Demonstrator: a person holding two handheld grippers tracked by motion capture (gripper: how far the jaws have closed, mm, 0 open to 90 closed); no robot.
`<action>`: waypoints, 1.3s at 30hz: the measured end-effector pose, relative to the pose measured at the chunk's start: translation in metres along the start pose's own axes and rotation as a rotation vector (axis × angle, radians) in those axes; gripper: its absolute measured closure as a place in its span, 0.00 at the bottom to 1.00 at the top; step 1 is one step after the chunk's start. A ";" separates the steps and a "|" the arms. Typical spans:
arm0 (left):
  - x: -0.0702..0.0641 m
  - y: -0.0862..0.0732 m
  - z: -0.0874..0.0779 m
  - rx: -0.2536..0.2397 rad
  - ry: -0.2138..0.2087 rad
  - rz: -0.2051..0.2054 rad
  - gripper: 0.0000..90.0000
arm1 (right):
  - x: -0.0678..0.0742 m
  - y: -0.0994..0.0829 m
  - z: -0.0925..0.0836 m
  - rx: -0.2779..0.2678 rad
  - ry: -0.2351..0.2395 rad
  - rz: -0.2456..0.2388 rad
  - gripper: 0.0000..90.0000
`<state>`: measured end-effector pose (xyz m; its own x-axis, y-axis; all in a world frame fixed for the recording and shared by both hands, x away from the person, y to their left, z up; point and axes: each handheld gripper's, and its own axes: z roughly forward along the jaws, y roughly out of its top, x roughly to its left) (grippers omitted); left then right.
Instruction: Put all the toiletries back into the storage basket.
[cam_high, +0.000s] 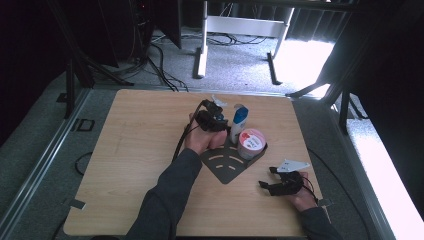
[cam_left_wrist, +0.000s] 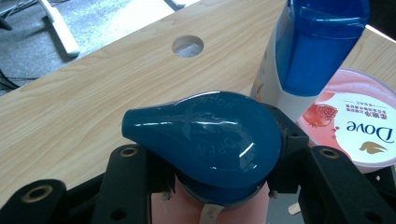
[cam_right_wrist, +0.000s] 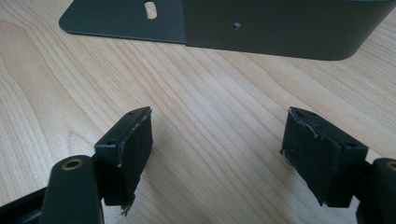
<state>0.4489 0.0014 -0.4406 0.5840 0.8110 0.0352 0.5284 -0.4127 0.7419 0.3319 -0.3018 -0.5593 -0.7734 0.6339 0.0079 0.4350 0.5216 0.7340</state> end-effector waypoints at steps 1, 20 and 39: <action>0.000 0.000 0.001 0.002 -0.001 0.001 0.59 | 0.000 0.000 0.000 0.000 0.000 0.000 0.27; 0.004 -0.001 0.009 0.000 0.001 -0.032 0.59 | 0.000 0.000 0.000 0.000 0.001 0.002 0.27; 0.002 0.000 0.018 -0.005 0.012 -0.069 0.59 | 0.000 0.000 0.000 -0.001 0.003 0.003 0.27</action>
<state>0.4611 -0.0048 -0.4527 0.5387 0.8425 -0.0077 0.5638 -0.3537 0.7463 0.3320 -0.3020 -0.5592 -0.7736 0.6336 0.0125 0.4372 0.5193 0.7343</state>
